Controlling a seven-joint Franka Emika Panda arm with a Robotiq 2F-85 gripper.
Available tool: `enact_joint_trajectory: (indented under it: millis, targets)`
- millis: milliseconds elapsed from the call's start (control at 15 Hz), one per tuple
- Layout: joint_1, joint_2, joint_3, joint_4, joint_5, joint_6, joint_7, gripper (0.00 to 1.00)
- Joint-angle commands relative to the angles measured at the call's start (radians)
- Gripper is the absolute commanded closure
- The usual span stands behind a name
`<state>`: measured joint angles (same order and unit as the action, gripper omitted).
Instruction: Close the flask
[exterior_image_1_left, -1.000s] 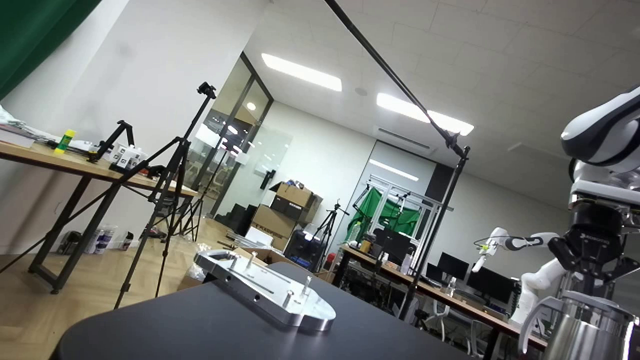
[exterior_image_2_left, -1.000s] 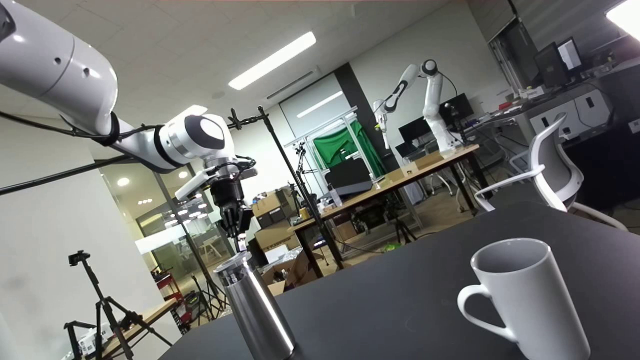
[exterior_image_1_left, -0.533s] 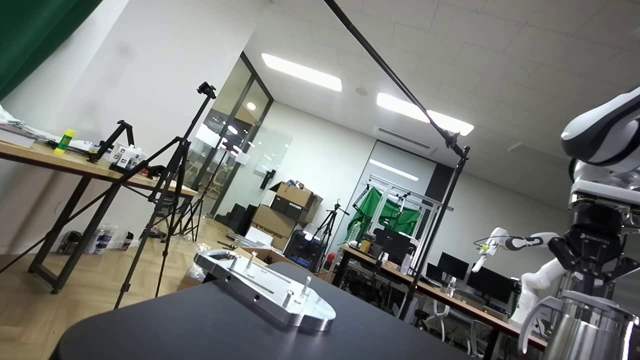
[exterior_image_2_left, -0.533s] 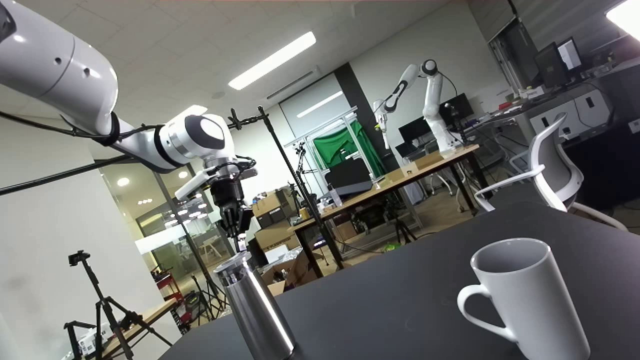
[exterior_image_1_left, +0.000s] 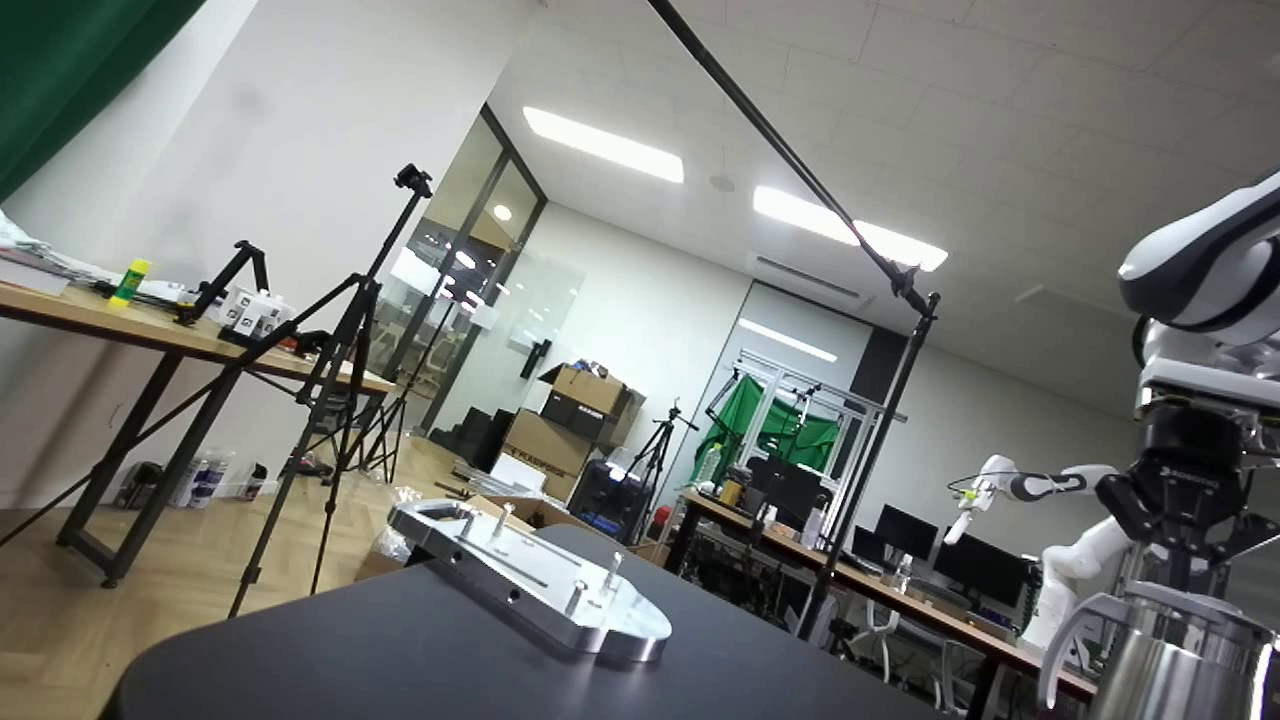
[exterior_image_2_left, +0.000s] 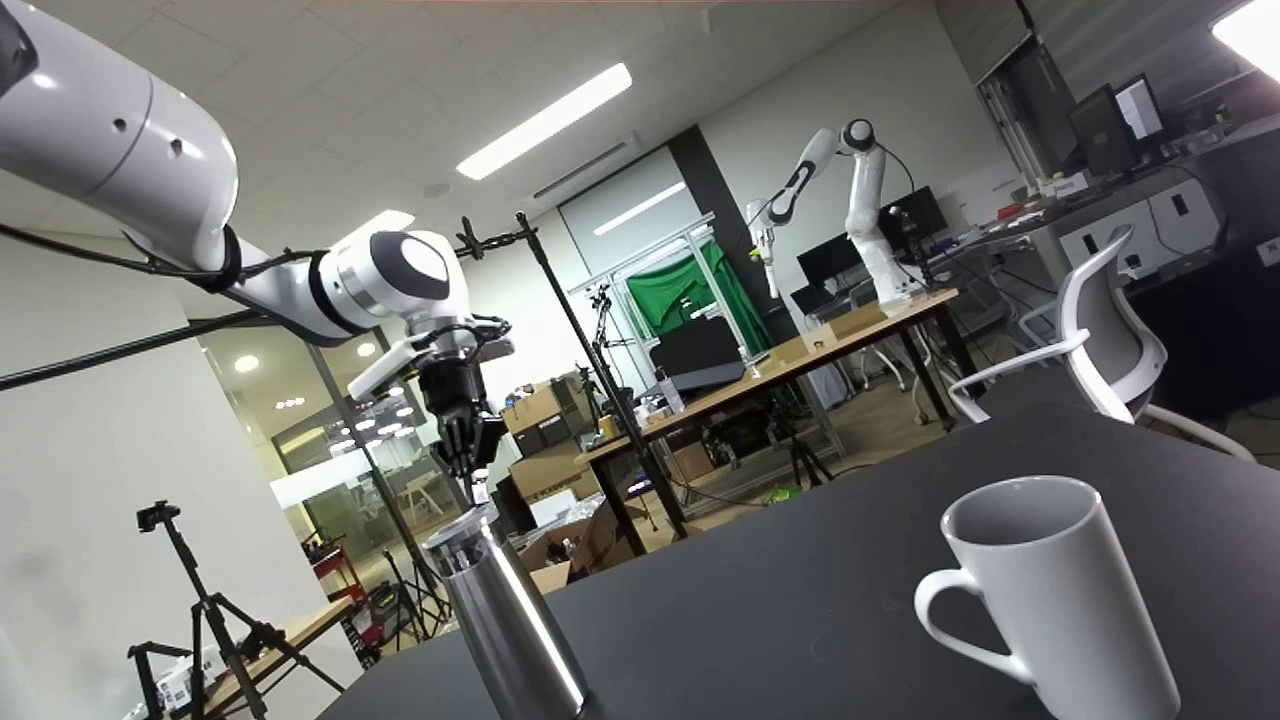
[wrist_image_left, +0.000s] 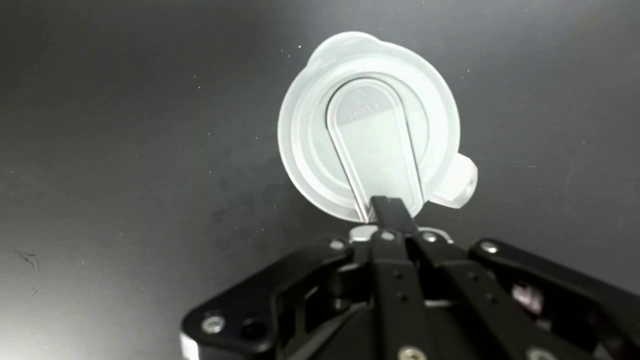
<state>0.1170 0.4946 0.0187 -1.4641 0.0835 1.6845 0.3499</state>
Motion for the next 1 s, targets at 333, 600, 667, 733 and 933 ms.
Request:
enact_joint_trajectory:
  millis: [333,600,667,733,933]
  targets:
    - [0.013,0.096,0.002,0.188,0.0,-0.201,0.009,1.0]
    - [0.023,0.113,-0.001,0.236,-0.016,-0.244,0.01,1.0]
    - [0.022,0.117,0.0,0.244,-0.013,-0.257,0.01,0.96]
    - [0.023,0.122,0.0,0.25,-0.015,-0.276,0.005,0.73]
    - [0.02,0.138,-0.001,0.259,-0.01,-0.332,0.004,0.64]
